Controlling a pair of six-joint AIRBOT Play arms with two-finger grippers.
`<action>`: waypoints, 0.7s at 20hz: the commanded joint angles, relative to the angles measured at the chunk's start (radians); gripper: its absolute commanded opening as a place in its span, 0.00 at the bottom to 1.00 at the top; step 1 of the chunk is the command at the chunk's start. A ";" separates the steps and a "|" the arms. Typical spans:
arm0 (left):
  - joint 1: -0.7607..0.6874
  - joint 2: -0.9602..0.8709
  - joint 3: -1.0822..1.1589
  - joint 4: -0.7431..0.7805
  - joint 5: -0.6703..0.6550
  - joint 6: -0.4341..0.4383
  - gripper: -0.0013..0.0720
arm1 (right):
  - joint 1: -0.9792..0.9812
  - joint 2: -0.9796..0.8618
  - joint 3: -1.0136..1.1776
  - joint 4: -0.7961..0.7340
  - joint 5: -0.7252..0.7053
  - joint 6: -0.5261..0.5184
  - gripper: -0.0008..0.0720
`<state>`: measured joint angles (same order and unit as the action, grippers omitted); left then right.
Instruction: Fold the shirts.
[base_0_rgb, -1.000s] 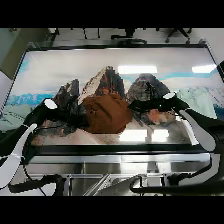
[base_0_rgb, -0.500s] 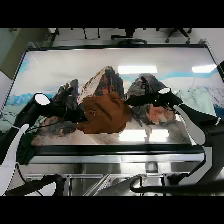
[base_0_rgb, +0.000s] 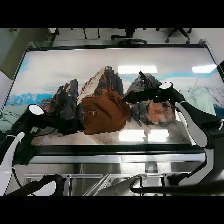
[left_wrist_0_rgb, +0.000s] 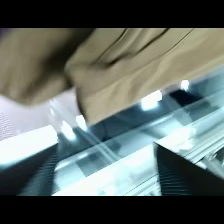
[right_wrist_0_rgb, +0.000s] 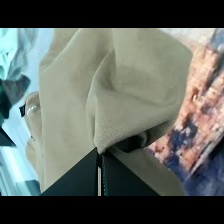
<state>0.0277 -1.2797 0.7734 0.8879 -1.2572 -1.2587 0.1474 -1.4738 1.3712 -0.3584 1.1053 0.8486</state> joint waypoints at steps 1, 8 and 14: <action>-0.050 0.001 -0.114 -0.038 0.134 0.016 0.81 | 0.005 0.000 0.003 -0.008 0.009 0.012 0.03; -0.158 -0.044 -0.052 -0.095 0.362 0.036 0.23 | 0.004 0.000 0.003 -0.008 0.010 0.016 0.03; -0.158 -0.059 0.098 -0.080 0.232 0.065 0.03 | 0.001 0.023 0.003 -0.008 0.011 0.031 0.03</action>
<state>-0.1272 -1.3495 0.8089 0.7967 -0.9852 -1.2053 0.1501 -1.4643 1.3731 -0.3664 1.1168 0.8703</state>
